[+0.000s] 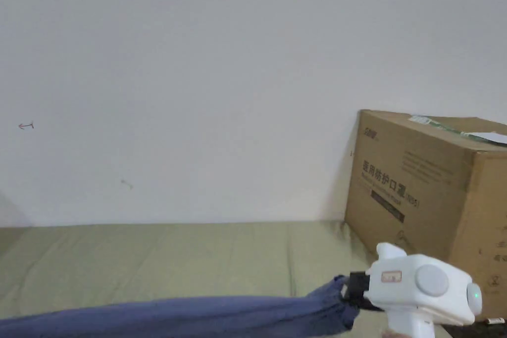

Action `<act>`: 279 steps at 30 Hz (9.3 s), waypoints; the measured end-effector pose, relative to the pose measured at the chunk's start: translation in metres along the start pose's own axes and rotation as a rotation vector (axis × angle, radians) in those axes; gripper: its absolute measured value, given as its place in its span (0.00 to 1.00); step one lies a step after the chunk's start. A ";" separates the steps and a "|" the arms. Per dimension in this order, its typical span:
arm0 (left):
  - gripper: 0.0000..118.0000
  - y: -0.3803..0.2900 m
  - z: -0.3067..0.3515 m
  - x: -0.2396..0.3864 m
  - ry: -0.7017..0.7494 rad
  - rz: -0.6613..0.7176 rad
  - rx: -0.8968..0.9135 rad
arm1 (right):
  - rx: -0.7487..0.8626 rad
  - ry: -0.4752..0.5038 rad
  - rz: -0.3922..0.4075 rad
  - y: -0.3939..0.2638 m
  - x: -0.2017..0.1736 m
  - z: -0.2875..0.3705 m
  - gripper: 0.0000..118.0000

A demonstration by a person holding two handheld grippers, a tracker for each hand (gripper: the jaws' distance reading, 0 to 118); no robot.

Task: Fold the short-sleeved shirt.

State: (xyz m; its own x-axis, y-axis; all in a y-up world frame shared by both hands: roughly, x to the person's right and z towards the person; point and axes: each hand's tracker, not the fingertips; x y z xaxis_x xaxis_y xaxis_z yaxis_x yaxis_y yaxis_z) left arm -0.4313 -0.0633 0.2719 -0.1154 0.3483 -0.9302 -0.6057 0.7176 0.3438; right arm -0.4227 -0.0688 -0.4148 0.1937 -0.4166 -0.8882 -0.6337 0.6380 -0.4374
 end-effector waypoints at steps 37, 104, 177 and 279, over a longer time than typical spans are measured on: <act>0.93 -0.149 0.125 -0.008 -0.144 -0.190 -0.048 | -0.106 -0.118 0.034 -0.187 0.019 0.161 0.70; 0.02 0.057 0.076 0.116 -0.161 -0.452 0.073 | 0.194 -0.034 0.224 0.034 -0.030 0.144 0.00; 0.02 -0.218 0.044 0.019 -0.080 -0.412 -0.560 | -0.543 -0.196 0.278 -0.249 0.117 0.098 0.00; 0.98 -0.111 -0.062 0.052 -0.122 -0.077 -0.360 | -0.253 -0.111 -0.026 -0.102 0.050 -0.022 0.99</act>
State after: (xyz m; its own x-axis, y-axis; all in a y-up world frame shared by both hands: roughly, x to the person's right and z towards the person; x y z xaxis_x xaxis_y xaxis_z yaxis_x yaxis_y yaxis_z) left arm -0.4191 -0.1620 0.1773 0.0222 0.3867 -0.9219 -0.8490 0.4943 0.1868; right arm -0.3648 -0.1691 -0.4113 0.2843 -0.3484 -0.8932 -0.7916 0.4402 -0.4237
